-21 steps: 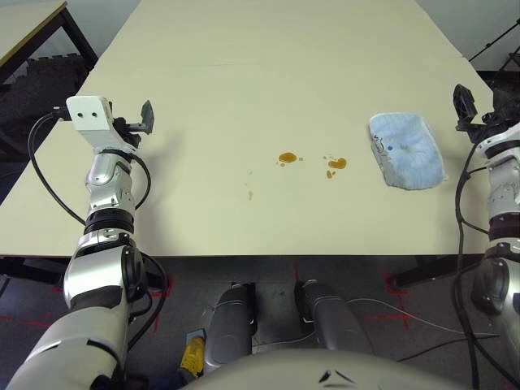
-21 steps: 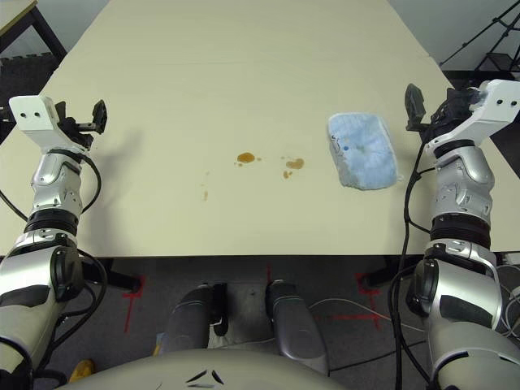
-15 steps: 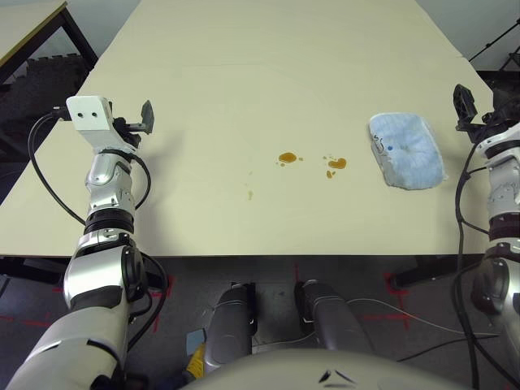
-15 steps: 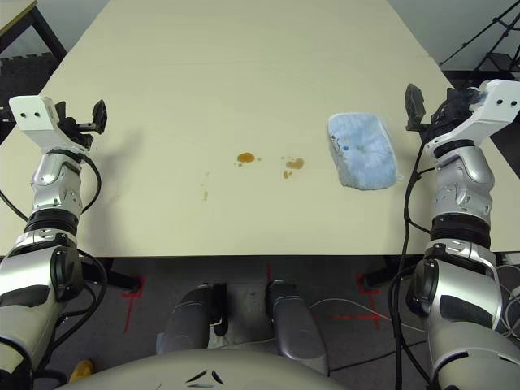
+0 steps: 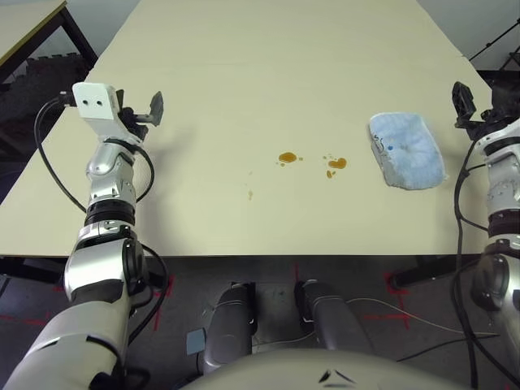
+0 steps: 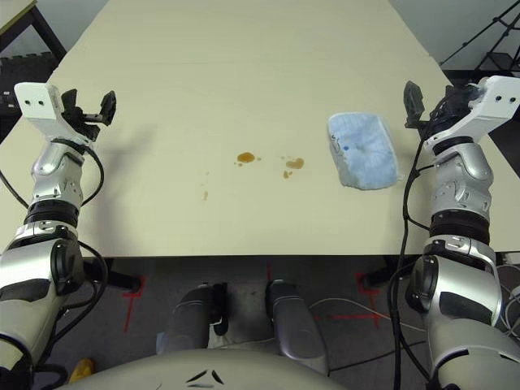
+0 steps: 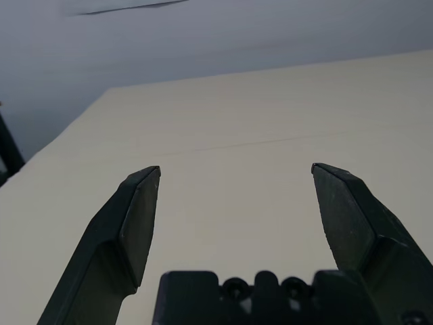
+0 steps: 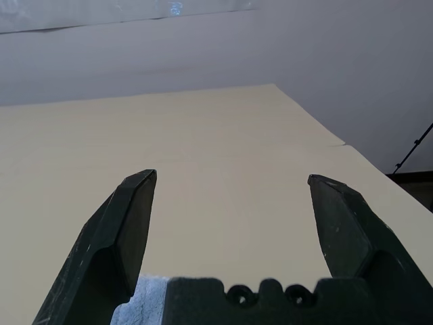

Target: Wipe the water off the table with a rag.

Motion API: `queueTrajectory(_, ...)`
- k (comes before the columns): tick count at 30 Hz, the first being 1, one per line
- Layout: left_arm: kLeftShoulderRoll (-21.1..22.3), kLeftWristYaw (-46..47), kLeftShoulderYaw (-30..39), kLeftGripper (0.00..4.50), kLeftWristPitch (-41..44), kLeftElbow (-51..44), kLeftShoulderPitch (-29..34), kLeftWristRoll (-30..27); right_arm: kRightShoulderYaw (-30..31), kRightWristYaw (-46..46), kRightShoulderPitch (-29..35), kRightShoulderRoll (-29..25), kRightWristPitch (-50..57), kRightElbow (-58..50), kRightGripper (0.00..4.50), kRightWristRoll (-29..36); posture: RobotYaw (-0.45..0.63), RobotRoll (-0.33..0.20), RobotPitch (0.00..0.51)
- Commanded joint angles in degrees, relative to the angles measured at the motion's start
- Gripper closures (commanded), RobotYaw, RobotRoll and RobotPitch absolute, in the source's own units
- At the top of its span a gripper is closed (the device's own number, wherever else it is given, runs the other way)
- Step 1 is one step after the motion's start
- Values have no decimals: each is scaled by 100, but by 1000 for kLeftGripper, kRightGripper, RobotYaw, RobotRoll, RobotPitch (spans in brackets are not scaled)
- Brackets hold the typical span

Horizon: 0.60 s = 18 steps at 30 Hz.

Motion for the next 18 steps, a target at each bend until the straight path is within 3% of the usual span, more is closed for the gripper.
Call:
queueTrajectory(1,-91,-705,-185,0,433,-370,1,-162,23,12,-90,19,-20,119,43,-31,-169,0,157)
queueTrajectory(12,161,-3014,-1062,0,2816,-2072,776,-502,19,80,-133,-106,114,48,43,-62,-199,0,144)
queueTrajectory(18,332,-4012,-1294,0,3265,-2733,1171,-751,23,126,-69,-214,300,-48,43,-64,-217,0,141)
